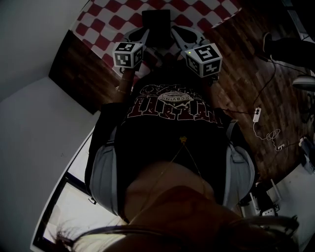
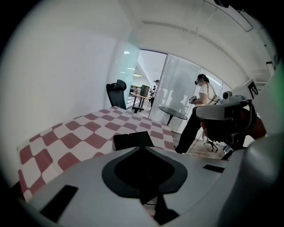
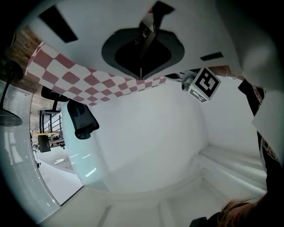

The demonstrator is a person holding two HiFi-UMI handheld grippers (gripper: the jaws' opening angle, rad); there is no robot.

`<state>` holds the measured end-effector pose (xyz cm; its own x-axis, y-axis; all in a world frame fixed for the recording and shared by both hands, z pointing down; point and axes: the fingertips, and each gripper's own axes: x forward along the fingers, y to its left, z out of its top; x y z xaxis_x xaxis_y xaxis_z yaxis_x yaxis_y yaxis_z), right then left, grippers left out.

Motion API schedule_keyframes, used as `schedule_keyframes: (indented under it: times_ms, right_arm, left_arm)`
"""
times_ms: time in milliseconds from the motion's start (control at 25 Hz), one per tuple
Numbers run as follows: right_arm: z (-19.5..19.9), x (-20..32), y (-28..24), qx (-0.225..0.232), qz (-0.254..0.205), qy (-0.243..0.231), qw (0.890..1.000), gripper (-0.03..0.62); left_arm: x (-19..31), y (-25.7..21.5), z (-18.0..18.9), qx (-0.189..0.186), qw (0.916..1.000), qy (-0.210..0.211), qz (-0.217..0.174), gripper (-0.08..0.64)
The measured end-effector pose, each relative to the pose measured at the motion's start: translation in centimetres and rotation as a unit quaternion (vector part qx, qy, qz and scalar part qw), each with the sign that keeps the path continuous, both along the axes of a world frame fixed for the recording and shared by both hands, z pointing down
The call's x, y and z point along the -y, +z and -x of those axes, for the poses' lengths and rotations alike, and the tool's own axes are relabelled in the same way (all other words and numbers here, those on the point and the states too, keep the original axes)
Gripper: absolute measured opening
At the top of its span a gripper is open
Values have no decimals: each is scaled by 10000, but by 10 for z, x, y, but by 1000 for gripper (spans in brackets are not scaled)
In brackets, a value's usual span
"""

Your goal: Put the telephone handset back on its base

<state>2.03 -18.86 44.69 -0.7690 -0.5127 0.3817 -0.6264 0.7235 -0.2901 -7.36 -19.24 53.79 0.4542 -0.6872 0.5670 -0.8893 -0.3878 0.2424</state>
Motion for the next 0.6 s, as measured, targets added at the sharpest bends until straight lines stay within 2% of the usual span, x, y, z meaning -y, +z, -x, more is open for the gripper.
schedule_keyframes:
  times_ms: [120,360,600]
  right_arm:
    - [5,-1,1,21,-17,-88,10000,21]
    - [14,-1,2,15,-56,-284,9996,21]
    - [23,-4,3,20,-63,-469,9989,20]
  left_arm:
    - [-5,-4,-5,-24,10000,-26,-49,28]
    - [-19,-3,-11,223,9997,0,-87,11]
    - [-21,-21,-20,-23,9992,-226,-314,11]
